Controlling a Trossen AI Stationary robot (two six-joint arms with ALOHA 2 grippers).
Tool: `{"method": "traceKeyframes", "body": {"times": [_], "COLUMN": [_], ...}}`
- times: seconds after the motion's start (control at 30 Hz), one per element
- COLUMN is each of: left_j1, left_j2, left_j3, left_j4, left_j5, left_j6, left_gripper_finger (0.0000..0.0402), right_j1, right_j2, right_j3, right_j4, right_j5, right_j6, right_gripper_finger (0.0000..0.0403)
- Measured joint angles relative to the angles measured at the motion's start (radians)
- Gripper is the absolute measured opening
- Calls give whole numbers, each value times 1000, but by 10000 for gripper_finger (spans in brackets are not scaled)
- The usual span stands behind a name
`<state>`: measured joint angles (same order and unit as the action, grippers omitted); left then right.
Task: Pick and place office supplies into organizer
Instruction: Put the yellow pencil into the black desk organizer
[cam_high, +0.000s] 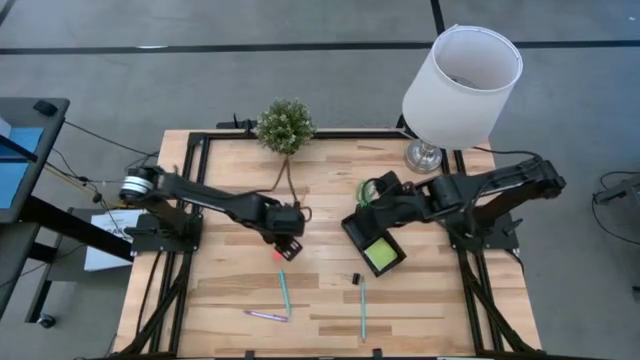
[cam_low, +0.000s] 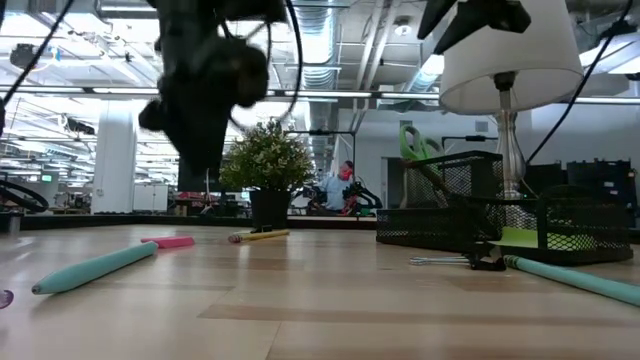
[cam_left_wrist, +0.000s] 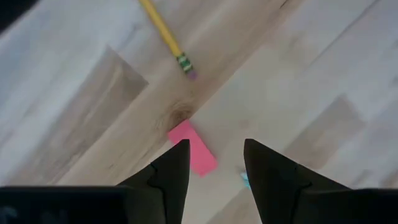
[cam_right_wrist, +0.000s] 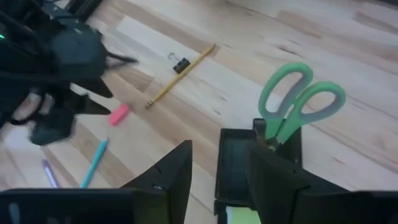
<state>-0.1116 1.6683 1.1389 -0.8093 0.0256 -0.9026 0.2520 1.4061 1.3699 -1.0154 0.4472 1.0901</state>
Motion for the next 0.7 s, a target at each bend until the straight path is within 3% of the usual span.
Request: {"method": "traceKeyframes", "body": {"times": [0.23, 0.47, 0.7], "left_j1": [0, 8, 16], "left_j2": [131, 129, 134], "left_j3": [0, 0, 0], "left_j4": [59, 101, 123], "left_j5": [32, -108, -105], "left_j6": [2, -37, -65], "left_gripper_finger": [143, 143, 143], "right_j1": [3, 1, 1], "right_j2": [44, 46, 46], "right_j3": [-2, 0, 9], "right_j4": [-32, -42, -48], "right_j5": [-31, -30, -29], "right_j6": [0, 0, 35], "right_gripper_finger": [135, 127, 126]}}
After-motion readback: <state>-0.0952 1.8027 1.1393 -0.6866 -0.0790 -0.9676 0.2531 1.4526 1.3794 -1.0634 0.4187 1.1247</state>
